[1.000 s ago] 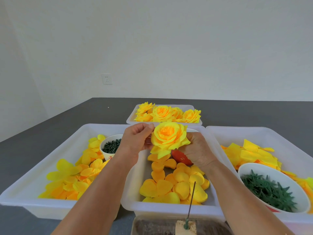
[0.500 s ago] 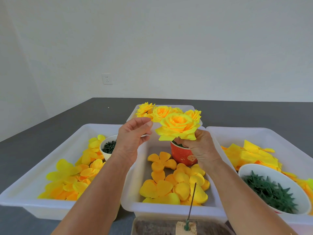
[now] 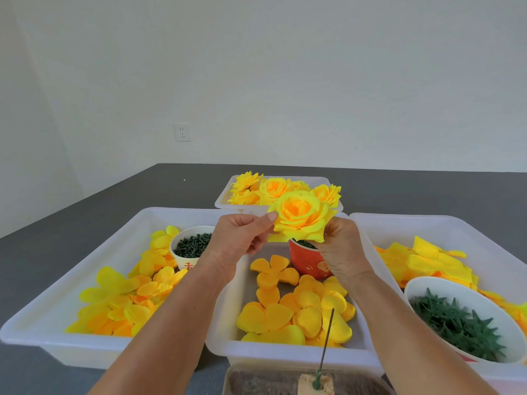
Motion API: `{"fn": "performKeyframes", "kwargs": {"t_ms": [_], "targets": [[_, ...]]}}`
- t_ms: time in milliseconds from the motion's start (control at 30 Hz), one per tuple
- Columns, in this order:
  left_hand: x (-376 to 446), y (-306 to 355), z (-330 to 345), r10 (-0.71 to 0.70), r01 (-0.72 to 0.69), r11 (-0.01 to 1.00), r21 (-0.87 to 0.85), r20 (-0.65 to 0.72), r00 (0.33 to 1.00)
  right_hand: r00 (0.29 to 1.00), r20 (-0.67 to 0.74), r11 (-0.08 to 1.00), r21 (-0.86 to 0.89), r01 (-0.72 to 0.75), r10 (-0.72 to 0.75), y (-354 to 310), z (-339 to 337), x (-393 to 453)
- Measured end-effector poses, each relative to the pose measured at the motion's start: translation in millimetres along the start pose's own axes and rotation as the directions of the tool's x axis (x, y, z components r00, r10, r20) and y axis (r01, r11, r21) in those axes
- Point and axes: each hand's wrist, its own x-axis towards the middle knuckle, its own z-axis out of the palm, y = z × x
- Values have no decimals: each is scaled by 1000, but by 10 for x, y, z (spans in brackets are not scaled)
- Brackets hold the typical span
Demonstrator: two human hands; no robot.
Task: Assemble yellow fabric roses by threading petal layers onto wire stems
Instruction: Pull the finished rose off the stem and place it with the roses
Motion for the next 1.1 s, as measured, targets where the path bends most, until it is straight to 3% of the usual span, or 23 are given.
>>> {"fn": "performKeyframes", "kwargs": {"t_ms": [300, 500, 633, 900, 1100], "targets": [[24, 1, -75, -233, 246, 964, -99, 128, 964, 999, -18, 992, -122, 31, -34, 43, 8, 14], [45, -39, -47, -121, 122, 992, -24, 47, 992, 999, 33, 995, -97, 16, -13, 78, 49, 40], [36, -17, -58, -176, 201, 962, -186, 146, 974, 1000, 25, 996, -86, -7, 9, 78, 34, 31], [37, -22, -78, -160, 187, 973, -134, 191, 968, 1000, 20, 988, -155, 8, -5, 98, 22, 32], [57, -42, -40, 18, -17, 1000, 25, -29, 999, 999, 26, 984, -175, 29, -25, 89, 27, 30]]}}
